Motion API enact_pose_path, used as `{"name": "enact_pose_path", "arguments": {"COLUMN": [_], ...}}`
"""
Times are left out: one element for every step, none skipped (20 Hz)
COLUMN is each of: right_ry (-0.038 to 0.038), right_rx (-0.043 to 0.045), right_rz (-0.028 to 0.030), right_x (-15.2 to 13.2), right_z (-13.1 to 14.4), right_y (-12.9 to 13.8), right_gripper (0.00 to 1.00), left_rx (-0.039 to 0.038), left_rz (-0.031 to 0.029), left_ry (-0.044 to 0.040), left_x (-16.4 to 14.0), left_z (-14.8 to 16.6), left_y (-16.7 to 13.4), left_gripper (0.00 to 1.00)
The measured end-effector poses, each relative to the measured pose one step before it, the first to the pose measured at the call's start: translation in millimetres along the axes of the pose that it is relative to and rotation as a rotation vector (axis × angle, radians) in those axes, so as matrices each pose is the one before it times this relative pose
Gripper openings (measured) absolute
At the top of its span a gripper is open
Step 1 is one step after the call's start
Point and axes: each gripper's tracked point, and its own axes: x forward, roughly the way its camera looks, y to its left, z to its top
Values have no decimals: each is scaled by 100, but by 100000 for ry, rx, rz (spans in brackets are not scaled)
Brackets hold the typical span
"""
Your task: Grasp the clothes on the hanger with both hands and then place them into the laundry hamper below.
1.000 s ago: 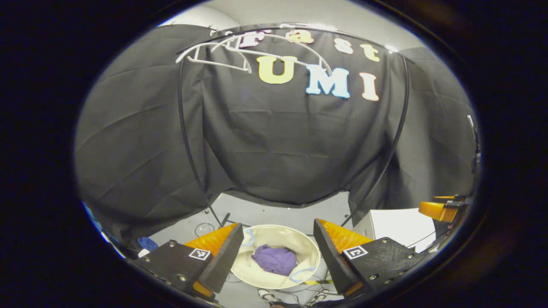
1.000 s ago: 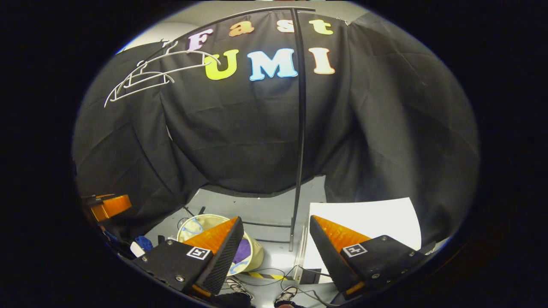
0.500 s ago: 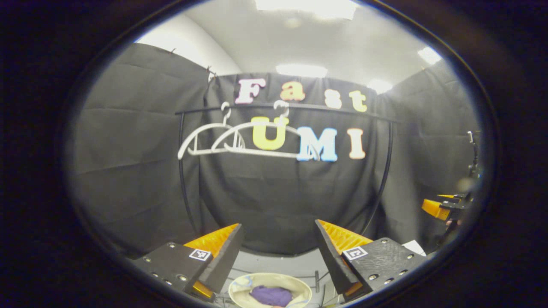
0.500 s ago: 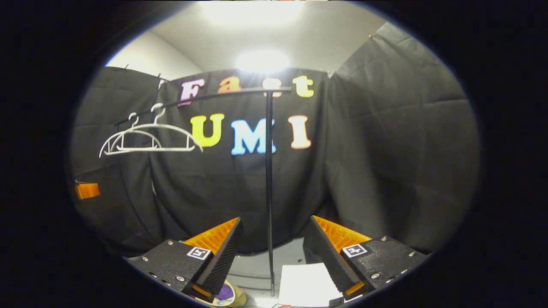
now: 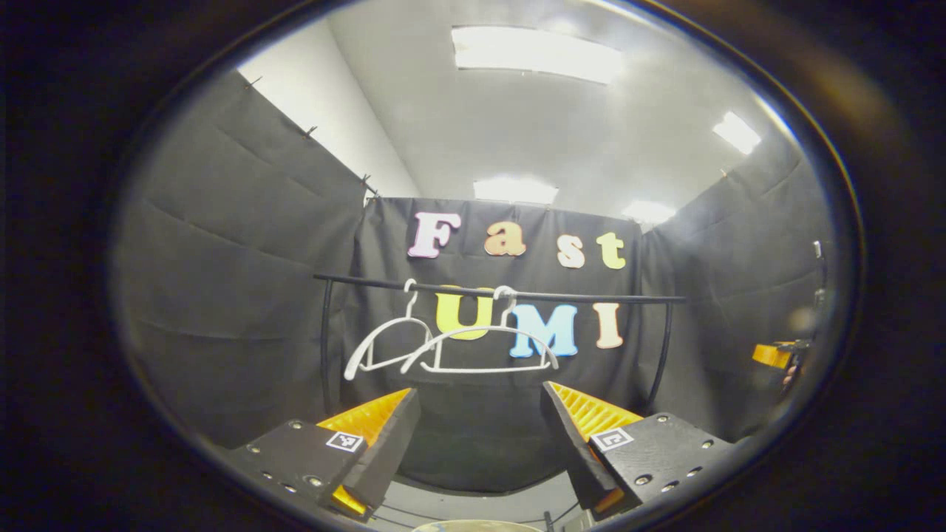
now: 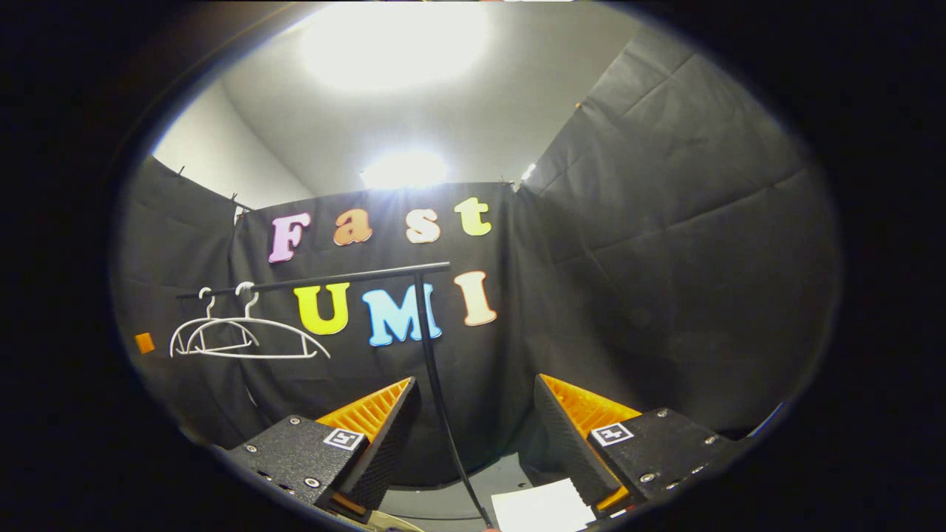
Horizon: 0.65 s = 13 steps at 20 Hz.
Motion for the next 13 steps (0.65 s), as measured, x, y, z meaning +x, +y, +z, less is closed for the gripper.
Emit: {"name": "enact_pose_path", "arguments": {"right_ry": [-300,-186,-1277,-1519,-1427,-1086,-540,-168,-31,-182,285,633,1013], "right_rx": [-1312,-1926,-2122,-1463,-742,-304,-242,-50,248,543,846,1018,1035], "right_rz": [-448,-906,-1462,-1316,-332,256,57,-375,-548,-467,-243,-29,86], "right_x": [-452,-379,-269,-267,-153,-330,-111,26,-53,-326,-60,-307,-281], "right_z": [37,37,403,753,662,500,278,180,185,132,-7,-185,-254], "right_y": [-11,-145,-288,-262,131,203,259,-19,-40,-49,27,3,89], "right_gripper": [91,95,95,95,95,95,95,95,95,95,95,91,95], "left_rx": [-714,-1218,-1415,-1081,-458,-33,348,640,890,843,580,-39,-611], "left_rz": [710,172,221,285,792,1137,377,-268,-311,-13,122,41,-350], "left_ry": [-57,160,-17,-100,-760,-764,-18,-46,-219,-430,-410,-79,520], "left_x": [-651,-461,-160,43,12,-268,-33,40,-59,-24,-158,-96,-145], "left_z": [-337,-329,-159,-105,241,325,159,207,228,107,25,-220,-327], "left_y": [904,305,352,552,637,608,396,176,215,328,254,142,-36], "left_gripper": [99,99,99,100,100,99,100,100,100,95,95,95,95]}}
